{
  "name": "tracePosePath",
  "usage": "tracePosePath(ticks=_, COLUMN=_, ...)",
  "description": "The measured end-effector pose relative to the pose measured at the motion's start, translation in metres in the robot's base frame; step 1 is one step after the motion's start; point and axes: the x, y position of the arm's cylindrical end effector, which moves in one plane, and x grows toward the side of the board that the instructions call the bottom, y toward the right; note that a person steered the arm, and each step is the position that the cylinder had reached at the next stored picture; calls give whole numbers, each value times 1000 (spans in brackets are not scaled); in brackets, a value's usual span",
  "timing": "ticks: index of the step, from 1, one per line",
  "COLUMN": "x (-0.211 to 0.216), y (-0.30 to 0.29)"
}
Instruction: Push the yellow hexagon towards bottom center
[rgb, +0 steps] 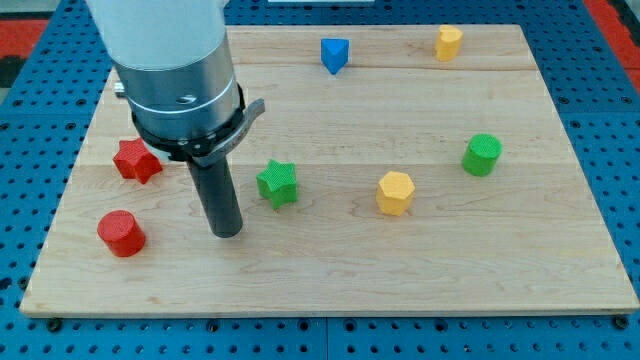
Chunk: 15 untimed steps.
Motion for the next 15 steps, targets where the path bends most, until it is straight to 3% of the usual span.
tracePosePath(ticks=3, x=19, y=-1)
tracePosePath(ticks=4, x=28, y=59)
tracePosePath(ticks=6, x=42, y=240)
tracePosePath(ticks=7, x=-27, y=255)
tracePosePath(ticks=8, x=-63, y=227)
tracePosePath(ticks=10, x=-20, y=159)
tracePosePath(ticks=11, x=-17, y=144)
tracePosePath(ticks=12, x=-62, y=170)
tracePosePath(ticks=15, x=-21, y=100)
